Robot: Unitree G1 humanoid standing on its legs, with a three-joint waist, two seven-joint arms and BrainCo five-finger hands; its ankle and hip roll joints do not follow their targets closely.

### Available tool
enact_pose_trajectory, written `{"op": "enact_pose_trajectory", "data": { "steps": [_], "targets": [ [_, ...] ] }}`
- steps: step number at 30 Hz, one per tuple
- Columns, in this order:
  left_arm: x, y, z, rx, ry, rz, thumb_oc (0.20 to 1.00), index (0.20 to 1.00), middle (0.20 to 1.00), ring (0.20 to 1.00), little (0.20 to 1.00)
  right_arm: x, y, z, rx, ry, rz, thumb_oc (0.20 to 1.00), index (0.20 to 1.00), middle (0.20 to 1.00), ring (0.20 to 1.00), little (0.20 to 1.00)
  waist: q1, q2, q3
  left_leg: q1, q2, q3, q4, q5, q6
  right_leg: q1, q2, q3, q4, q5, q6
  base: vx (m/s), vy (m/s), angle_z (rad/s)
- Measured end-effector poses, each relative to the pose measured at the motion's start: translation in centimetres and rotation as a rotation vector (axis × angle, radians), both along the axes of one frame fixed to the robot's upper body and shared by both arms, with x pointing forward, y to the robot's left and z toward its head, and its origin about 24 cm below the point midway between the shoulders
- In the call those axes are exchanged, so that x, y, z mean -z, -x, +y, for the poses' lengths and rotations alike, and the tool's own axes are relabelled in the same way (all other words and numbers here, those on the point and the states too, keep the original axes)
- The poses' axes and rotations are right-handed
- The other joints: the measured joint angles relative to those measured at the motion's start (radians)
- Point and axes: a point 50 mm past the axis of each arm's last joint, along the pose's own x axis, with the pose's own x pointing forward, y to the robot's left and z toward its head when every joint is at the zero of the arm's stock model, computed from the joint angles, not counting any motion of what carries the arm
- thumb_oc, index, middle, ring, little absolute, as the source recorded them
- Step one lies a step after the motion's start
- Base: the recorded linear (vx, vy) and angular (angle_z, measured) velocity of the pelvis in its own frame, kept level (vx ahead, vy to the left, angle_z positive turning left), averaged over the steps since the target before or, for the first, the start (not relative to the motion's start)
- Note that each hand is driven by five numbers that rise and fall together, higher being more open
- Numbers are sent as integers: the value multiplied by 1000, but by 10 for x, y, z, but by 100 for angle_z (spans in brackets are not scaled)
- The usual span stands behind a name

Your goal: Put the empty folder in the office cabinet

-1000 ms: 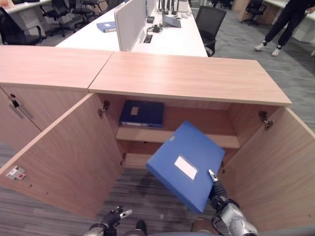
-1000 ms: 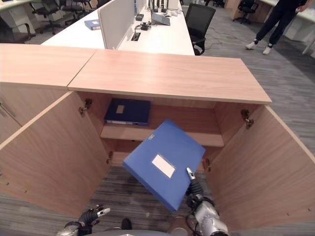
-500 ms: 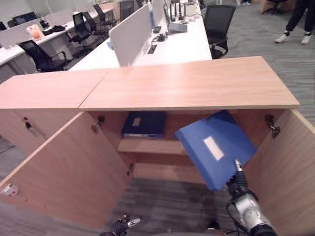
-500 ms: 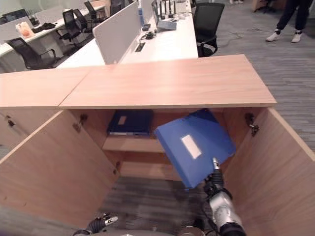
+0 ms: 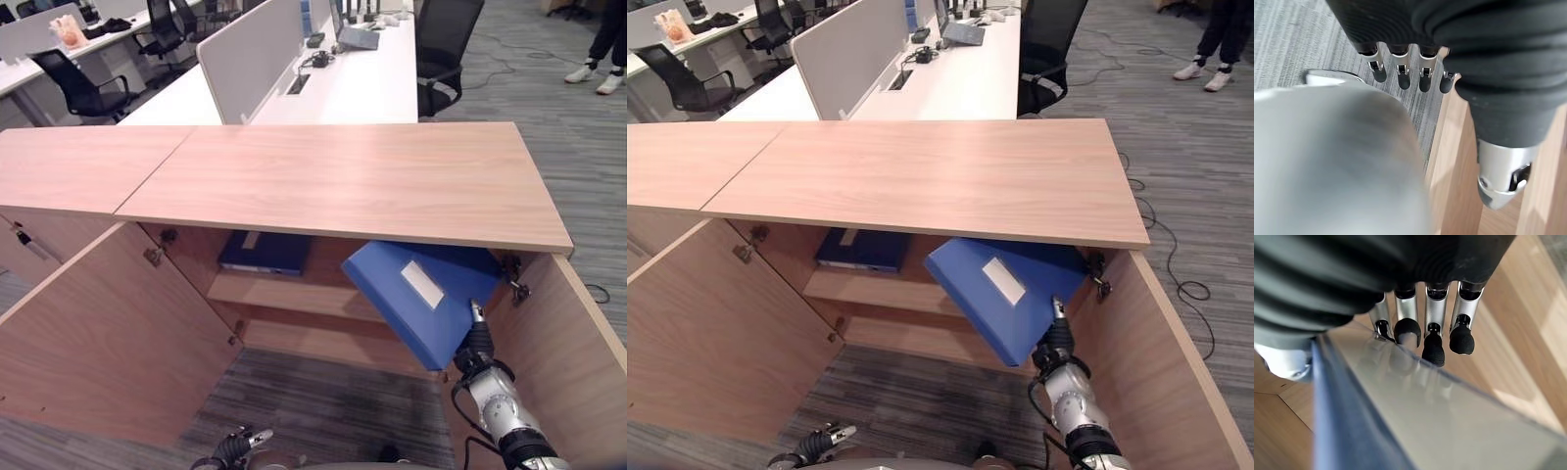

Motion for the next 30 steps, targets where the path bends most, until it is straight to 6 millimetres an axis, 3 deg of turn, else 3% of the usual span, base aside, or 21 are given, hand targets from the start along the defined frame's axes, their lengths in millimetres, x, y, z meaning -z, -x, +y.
{"op": "enact_pose_trajectory", "data": {
  "steps": [3,6,7,11,13,14,15,23,27,30],
  "targets": [
    [-1,-5,0,2,-2,-17,1000,1000,1000,1000,1000,-3,-3,-4,33,6,-5,200,200,200,200,200,37,-6,16,-2,-40,-25,-184,5,5,-10,1,24,-1,-2,2,147,70,-21],
    [2,8,0,-5,-2,16,1000,1000,1000,1000,1000,-3,-3,-3,36,11,0,200,200,200,200,200,43,19,31,22,-51,-11,-165,10,22,43,18,46,-1,-12,36,178,112,-35],
    [3,16,-2,-10,4,29,1000,1000,1000,1000,1000,-1,2,-9,49,24,12,200,200,200,200,200,36,56,23,47,-53,12,-147,-8,93,73,38,53,-1,-23,61,149,134,2],
    [-1,11,14,0,-40,12,1000,1000,1000,1000,1000,2,2,-1,88,-19,4,200,200,200,200,200,36,2,16,73,-129,36,-195,-19,138,76,-37,78,5,-14,99,100,114,2],
    [-4,10,22,11,-65,3,1000,1000,1000,1000,1000,1,-3,6,92,-37,2,200,200,200,200,200,41,-8,11,99,-189,41,-195,-36,168,103,-92,85,6,-17,124,116,194,10],
    [-4,10,22,11,-65,3,1000,1000,1000,1000,1000,1,-3,6,92,-37,2,200,200,200,200,200,41,-8,11,99,-189,41,-195,-36,168,103,-92,85,6,-17,124,91,200,-9],
    [-7,10,30,13,-89,-1,1000,1000,1000,1000,1000,-10,-22,18,87,-62,-41,200,200,200,200,200,47,-3,11,108,-213,61,-195,-46,183,103,-118,106,6,-16,143,63,161,-13],
    [-6,18,31,14,-94,13,1000,1000,1000,1000,1000,-38,-54,18,137,-44,-115,200,200,200,200,200,47,3,5,94,-216,85,-205,-56,187,70,-131,134,6,-14,152,-2,88,-12],
    [-7,15,26,57,-87,-5,1000,1000,1000,1000,1000,-50,-67,6,208,-37,-126,200,200,200,200,200,48,16,1,61,-229,88,-204,-45,194,31,-144,145,2,-1,167,-89,116,-2],
    [-9,4,15,107,-67,-47,1000,1000,1000,1000,1000,-81,-83,-17,298,-14,-202,200,200,200,200,200,51,49,16,24,-251,84,-195,-28,210,2,-160,145,6,17,183,-110,116,8]
  ]
}}
